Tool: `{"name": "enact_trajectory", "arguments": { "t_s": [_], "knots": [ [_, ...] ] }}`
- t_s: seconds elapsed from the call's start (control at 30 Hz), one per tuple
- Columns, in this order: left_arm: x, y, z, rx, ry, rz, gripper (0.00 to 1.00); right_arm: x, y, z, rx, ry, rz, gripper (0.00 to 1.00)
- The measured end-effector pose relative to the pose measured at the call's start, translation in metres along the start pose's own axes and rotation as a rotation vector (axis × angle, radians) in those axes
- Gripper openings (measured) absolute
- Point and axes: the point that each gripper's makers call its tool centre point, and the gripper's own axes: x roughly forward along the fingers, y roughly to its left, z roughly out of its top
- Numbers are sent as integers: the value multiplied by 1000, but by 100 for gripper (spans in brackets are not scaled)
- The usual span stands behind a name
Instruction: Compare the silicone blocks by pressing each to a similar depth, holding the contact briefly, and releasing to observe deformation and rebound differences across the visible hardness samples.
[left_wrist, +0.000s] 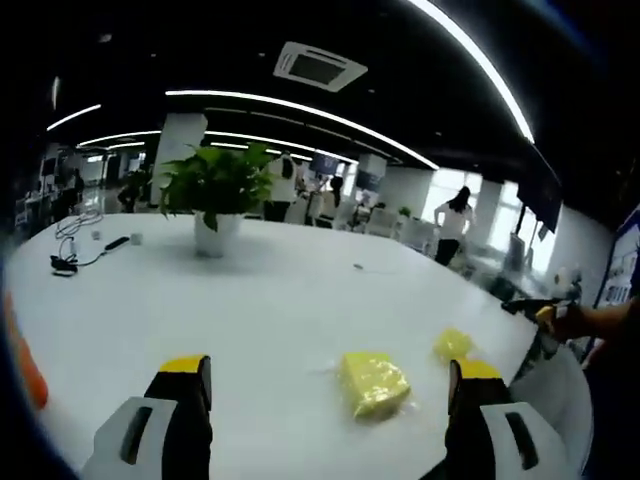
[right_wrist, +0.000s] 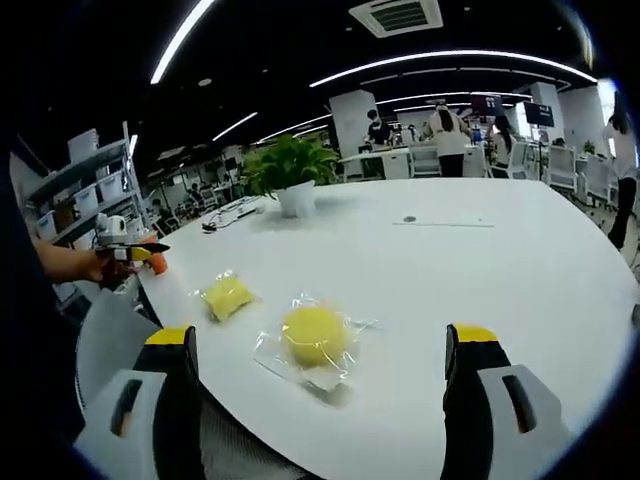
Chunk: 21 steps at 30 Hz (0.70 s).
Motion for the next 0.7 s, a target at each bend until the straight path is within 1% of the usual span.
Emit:
{"name": "enact_trajectory", "arguments": {
  "t_s": [0.1,0.13,0.23,0.33,0.4,0.53,0.6,0.7],
  "knots": [
    [1,-3,0,27,10,-17,100,2,2,0,-17,1,5,96],
    [1,-3,0,23,9,-19,100,3,1,0,-53,-7,1,96],
    [2,-2,0,9,3,-25,100,5,4,0,-46,-14,14,96],
    [3,-4,-1,23,13,-28,100,8,5,0,-33,-15,15,96],
    [3,-6,1,25,8,-35,100,10,6,1,-23,-3,12,96],
    [10,-1,9,20,-10,-38,100,11,9,4,-32,3,28,96],
    [13,0,13,26,-13,-36,100,13,5,4,-51,14,31,96],
    [16,-2,19,37,-14,-43,100,12,0,9,-41,4,28,96]
  ]
}}
